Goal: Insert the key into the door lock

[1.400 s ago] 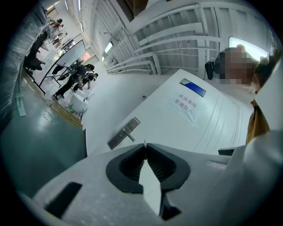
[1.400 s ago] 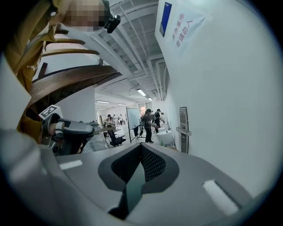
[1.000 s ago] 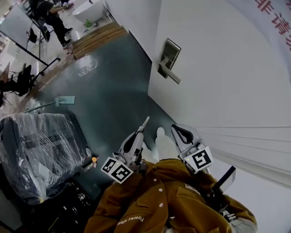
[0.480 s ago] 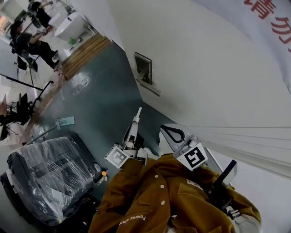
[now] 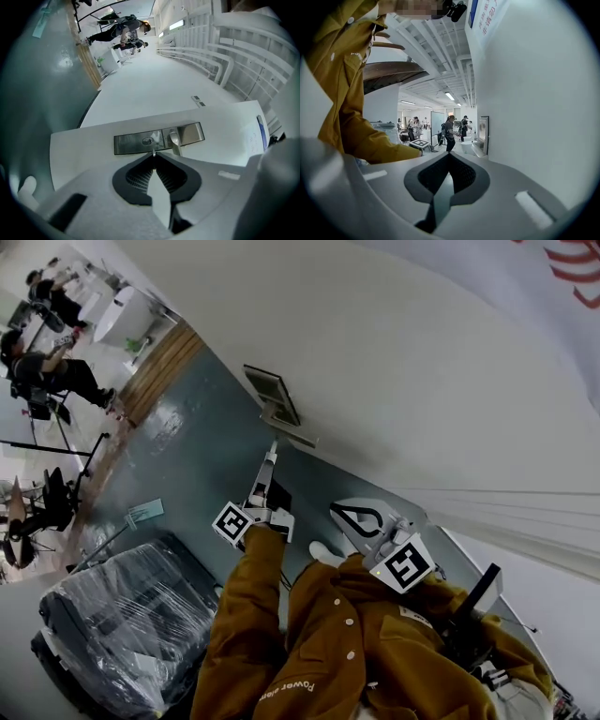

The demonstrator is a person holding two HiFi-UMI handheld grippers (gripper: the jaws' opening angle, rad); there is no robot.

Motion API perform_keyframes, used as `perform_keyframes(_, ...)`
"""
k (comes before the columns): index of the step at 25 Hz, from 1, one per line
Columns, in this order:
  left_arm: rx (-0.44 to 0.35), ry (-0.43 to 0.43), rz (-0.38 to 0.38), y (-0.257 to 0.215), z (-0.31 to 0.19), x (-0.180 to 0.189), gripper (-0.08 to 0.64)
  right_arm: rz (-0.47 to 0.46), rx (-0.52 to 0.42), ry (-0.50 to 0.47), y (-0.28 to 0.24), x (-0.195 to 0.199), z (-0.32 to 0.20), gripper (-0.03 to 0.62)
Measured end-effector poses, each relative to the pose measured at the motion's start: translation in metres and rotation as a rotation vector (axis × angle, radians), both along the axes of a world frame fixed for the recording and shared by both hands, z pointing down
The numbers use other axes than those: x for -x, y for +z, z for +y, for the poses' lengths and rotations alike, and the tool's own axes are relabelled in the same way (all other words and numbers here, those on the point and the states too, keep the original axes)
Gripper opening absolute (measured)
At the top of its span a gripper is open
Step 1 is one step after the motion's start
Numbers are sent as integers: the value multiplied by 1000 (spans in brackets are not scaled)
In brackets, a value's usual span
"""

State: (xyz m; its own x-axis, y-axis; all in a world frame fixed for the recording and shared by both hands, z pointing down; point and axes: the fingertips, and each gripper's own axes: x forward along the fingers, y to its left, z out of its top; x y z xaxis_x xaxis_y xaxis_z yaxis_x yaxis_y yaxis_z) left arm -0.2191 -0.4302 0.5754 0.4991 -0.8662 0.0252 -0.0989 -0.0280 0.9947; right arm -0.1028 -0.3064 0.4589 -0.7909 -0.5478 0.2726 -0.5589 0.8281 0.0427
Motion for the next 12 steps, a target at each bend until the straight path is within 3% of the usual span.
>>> perform_keyframes(12, -1, 81, 49, -1, -49, -13, 25, -2, 13, 68, 1, -16, -11, 8)
